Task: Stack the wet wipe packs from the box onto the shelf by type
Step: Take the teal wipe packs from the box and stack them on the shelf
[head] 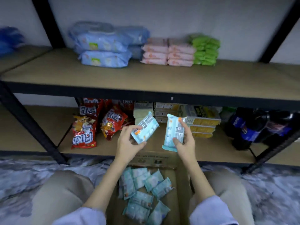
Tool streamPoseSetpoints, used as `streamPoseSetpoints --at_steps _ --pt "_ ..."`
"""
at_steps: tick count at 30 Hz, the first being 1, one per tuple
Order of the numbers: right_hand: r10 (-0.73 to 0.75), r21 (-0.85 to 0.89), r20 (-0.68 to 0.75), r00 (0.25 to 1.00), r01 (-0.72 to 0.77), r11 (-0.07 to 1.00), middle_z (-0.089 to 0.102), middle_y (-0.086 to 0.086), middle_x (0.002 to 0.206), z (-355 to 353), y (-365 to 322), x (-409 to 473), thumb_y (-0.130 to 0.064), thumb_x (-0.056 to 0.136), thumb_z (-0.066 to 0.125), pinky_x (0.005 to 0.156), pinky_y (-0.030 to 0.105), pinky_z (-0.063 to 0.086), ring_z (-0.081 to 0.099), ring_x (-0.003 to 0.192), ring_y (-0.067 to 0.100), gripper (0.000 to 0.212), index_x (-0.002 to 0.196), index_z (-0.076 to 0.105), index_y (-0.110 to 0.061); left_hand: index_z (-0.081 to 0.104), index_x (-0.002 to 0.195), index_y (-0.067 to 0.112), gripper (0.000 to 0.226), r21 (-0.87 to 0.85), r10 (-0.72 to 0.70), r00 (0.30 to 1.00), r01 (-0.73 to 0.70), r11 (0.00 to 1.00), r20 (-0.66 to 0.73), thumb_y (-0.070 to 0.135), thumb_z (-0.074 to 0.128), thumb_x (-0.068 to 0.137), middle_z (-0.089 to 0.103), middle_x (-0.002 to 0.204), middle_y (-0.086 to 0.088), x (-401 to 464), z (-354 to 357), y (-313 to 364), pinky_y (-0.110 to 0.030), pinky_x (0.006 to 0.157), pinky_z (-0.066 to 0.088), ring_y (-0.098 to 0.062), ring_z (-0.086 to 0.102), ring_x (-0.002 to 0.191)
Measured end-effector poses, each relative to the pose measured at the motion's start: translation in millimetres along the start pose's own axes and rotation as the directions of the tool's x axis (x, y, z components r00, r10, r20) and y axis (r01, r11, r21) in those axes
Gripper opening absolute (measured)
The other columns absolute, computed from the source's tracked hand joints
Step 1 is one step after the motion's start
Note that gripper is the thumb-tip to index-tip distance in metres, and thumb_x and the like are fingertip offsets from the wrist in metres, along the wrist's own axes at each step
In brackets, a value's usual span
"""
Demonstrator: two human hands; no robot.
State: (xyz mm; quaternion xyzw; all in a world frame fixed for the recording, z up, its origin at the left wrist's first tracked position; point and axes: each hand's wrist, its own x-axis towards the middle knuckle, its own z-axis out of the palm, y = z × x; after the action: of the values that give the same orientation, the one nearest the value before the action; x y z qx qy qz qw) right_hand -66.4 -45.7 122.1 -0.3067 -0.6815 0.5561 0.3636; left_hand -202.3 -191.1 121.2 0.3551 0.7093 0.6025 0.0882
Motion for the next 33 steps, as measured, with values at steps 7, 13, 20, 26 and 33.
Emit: streamPoseSetpoints --at_steps 7,13,20,26,33 --pt "-0.219 -0.017 -0.023 0.975 0.219 0.976 0.050 0.001 0.132 -6.5 -78.4 29.1 0.005 0.083 0.052 0.089 0.051 0.052 0.053 0.117 0.024 0.069 0.125 0.044 -0.049 0.056 0.097 0.033 0.052 -0.076 0.206 0.976 -0.211 0.975 -0.064 -0.007 0.074 0.069 0.045 0.108 0.003 37.0 -27.2 82.8 -0.024 0.078 0.055 -0.008 0.054 0.109" --pt "-0.255 -0.189 -0.046 0.966 0.242 0.952 0.052 0.008 0.120 -1.6 -120.1 78.3 0.004 0.080 0.051 0.094 0.043 0.046 0.053 0.103 0.022 0.065 0.133 0.044 -0.032 0.056 0.099 0.024 0.048 -0.014 0.201 0.973 -0.204 0.979 -0.109 -0.005 0.076 0.066 0.045 0.107 -0.002 84.9 -28.7 110.0 -0.016 0.078 0.053 -0.011 0.057 0.102" --pt "-0.086 -0.667 0.059 0.995 0.103 0.738 0.046 0.019 0.123 -4.3 -143.0 122.1 -0.014 0.092 0.041 0.094 0.036 0.036 0.044 0.113 0.034 0.049 0.140 0.038 -0.017 0.052 0.110 0.022 0.046 0.356 0.040 0.998 -0.019 0.934 -0.051 0.028 0.078 0.071 0.049 0.109 -0.005 130.1 -30.2 105.9 -0.022 0.075 0.035 -0.022 0.049 0.104" --pt "-0.029 -0.879 0.046 0.998 0.055 0.474 0.039 0.016 0.132 -8.7 -151.9 125.8 -0.051 0.095 0.033 0.101 0.043 0.030 0.035 0.123 0.035 0.054 0.136 0.044 -0.017 0.050 0.120 0.033 0.057 0.768 0.012 0.999 0.026 0.639 -0.044 0.069 0.051 0.076 0.042 0.127 -0.003 137.6 -32.9 104.0 -0.036 0.100 0.026 -0.025 0.035 0.118" --pt "-0.072 -0.920 0.229 0.971 0.240 0.309 0.040 0.010 0.133 2.2 -156.9 118.4 -0.051 0.085 0.053 0.097 0.037 0.036 0.038 0.118 0.034 0.064 0.142 0.030 -0.032 0.047 0.128 0.026 0.047 0.727 0.171 0.975 -0.221 0.650 0.144 0.042 0.059 0.086 0.047 0.127 0.001 140.3 -28.6 106.0 -0.030 0.095 0.036 -0.022 0.041 0.113"
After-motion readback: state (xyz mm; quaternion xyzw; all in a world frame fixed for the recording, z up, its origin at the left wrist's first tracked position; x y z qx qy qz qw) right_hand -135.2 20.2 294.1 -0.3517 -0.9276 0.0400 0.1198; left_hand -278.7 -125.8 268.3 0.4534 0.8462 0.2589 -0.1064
